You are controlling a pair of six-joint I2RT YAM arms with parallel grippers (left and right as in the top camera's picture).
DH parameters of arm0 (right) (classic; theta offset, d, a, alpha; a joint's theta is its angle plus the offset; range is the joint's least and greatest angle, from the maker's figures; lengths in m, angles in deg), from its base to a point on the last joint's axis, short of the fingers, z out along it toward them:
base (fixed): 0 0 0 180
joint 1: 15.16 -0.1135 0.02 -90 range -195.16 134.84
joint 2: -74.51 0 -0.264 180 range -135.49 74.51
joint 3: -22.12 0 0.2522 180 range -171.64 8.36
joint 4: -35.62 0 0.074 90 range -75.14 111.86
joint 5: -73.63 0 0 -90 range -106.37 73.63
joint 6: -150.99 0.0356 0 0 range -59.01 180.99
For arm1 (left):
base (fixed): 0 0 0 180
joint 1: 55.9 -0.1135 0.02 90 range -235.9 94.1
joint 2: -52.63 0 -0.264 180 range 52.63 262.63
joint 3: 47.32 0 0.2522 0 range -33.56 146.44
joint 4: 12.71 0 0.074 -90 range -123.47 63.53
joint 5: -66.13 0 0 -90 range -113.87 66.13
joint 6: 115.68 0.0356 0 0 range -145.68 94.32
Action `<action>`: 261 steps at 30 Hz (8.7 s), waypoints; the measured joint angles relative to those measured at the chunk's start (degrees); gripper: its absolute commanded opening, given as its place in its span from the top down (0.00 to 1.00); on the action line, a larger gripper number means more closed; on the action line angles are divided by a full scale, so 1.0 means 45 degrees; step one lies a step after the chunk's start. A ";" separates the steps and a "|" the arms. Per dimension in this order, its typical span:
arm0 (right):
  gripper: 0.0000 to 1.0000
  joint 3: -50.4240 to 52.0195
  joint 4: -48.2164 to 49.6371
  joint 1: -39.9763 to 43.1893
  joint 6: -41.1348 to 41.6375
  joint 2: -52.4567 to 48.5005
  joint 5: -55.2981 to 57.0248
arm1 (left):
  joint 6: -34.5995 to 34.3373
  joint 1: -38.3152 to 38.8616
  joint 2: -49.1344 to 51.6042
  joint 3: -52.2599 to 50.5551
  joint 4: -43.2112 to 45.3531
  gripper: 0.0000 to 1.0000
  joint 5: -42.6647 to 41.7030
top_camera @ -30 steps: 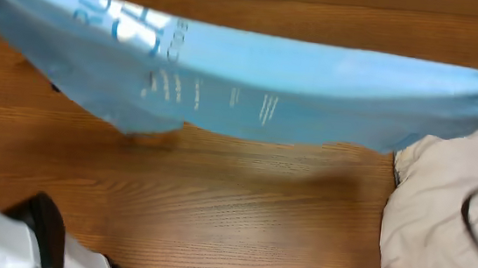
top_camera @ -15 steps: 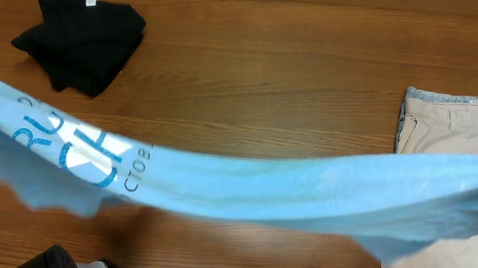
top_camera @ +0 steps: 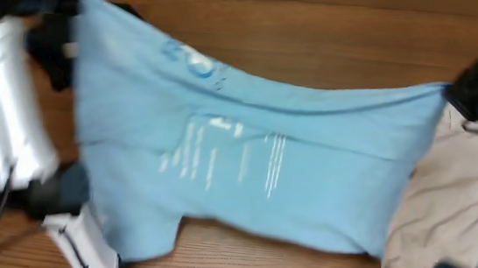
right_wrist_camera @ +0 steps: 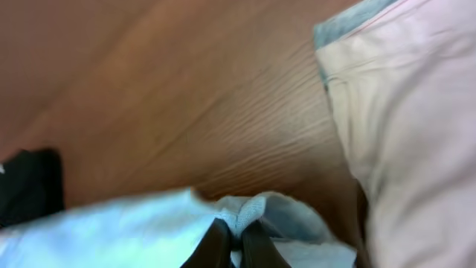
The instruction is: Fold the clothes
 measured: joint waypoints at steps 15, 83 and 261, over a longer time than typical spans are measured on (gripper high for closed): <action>0.40 0.0525 0.4206 -0.0685 -0.0952 -0.6028 -0.0636 | -0.0248 0.2501 0.6834 -0.0253 0.3327 0.22 0.2079; 0.41 0.5285 0.2482 -0.1996 -0.1413 -0.2011 -0.0126 | -0.3963 -0.0228 0.1355 -1.3396 0.6047 0.96 0.3585; 0.95 0.9549 1.2522 -0.3050 -0.0743 -0.4109 -0.0355 | -0.0204 0.6353 0.4289 -0.7461 0.7359 0.96 -0.0155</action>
